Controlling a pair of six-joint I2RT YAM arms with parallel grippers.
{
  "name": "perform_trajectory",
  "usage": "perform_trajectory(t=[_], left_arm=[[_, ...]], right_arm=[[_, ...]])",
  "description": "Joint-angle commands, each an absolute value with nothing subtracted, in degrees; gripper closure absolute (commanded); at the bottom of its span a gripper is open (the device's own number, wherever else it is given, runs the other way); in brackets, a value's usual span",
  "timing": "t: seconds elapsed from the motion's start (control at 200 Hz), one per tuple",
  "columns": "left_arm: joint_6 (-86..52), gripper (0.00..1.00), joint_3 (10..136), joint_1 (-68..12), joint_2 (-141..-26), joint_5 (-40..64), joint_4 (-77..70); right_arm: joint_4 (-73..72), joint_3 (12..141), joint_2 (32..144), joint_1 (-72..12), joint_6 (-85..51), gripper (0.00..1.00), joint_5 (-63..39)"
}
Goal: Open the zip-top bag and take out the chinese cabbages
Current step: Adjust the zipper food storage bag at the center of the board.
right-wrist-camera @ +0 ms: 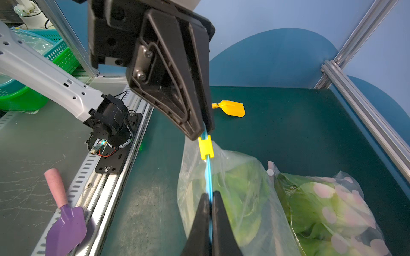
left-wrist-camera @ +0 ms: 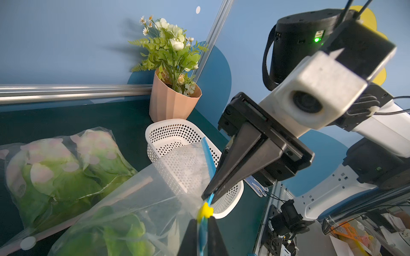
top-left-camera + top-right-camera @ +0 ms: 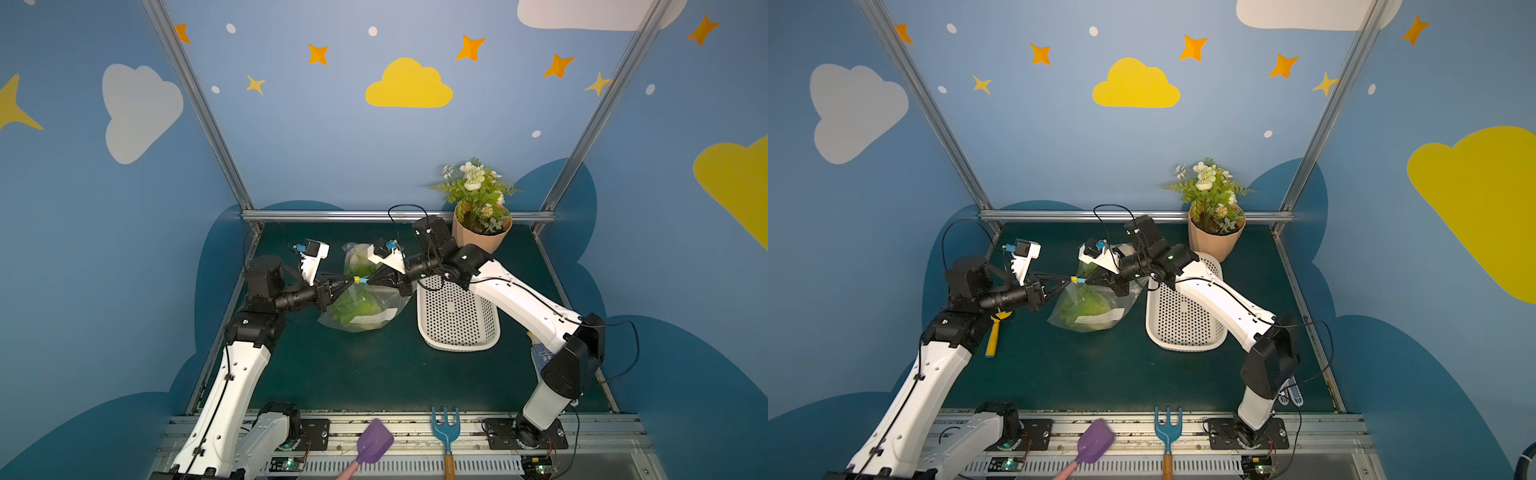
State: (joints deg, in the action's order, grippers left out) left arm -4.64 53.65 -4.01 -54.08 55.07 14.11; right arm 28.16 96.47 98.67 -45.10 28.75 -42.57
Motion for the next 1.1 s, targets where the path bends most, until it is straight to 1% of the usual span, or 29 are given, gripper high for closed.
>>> perform_trajectory(t=[0.0,0.04,0.09,0.265,0.345,0.476,0.566,0.881,0.891,0.926,1.011,1.041,1.061,1.096], left_arm=[[-3.5,0.72,54.4,-3.6,-52.9,54.1,15.1],[-3.5,0.71,54.3,-3.6,-52.7,54.1,15.0],[-3.5,0.73,54.2,-3.6,-52.6,54.2,15.0],[-3.8,0.81,54.3,-3.4,-52.6,54.2,15.0],[-3.8,0.81,54.2,-3.5,-52.6,54.8,14.8],[-4.3,0.77,54.1,-3.5,-53.1,56.5,14.0],[-4.6,0.77,54.0,-3.6,-53.6,57.2,13.6],[-5.3,0.91,53.8,-3.5,-54.2,57.4,12.9],[-5.3,0.92,53.8,-3.6,-54.1,57.4,12.9],[-5.4,0.94,53.9,-3.5,-54.3,57.4,12.8],[-5.8,0.95,53.8,-3.5,-54.5,57.1,12.5],[-6.0,0.95,53.8,-3.6,-54.6,57.0,12.3],[-6.1,0.95,53.8,-3.5,-54.7,56.9,12.2],[-6.4,0.95,53.8,-3.6,-54.9,57.0,12.0]], right_arm=[[28.9,97.6,99.2,-44.8,28.3,1.0,-43.7],[28.9,97.6,99.2,-44.9,28.2,1.0,-43.7],[28.9,97.6,99.2,-44.9,28.2,1.0,-43.7],[28.8,97.6,99.3,-44.9,28.2,1.0,-43.7],[28.9,97.6,99.4,-44.8,28.1,1.0,-43.7],[29.0,97.7,99.3,-44.9,28.1,1.0,-43.8],[28.9,97.8,99.4,-44.9,28.0,1.0,-44.0],[29.3,98.1,99.8,-44.9,28.0,1.0,-44.5],[29.2,98.1,99.8,-44.8,28.0,0.97,-44.6],[29.1,98.1,99.8,-44.9,27.9,0.91,-44.6],[29.2,98.3,99.8,-44.9,28.2,0.83,-44.6],[29.1,98.6,99.7,-44.9,28.3,0.73,-44.6],[29.1,98.8,99.6,-44.8,28.4,0.64,-44.6],[29.0,99.1,99.4,-44.7,28.7,0.56,-44.9]])
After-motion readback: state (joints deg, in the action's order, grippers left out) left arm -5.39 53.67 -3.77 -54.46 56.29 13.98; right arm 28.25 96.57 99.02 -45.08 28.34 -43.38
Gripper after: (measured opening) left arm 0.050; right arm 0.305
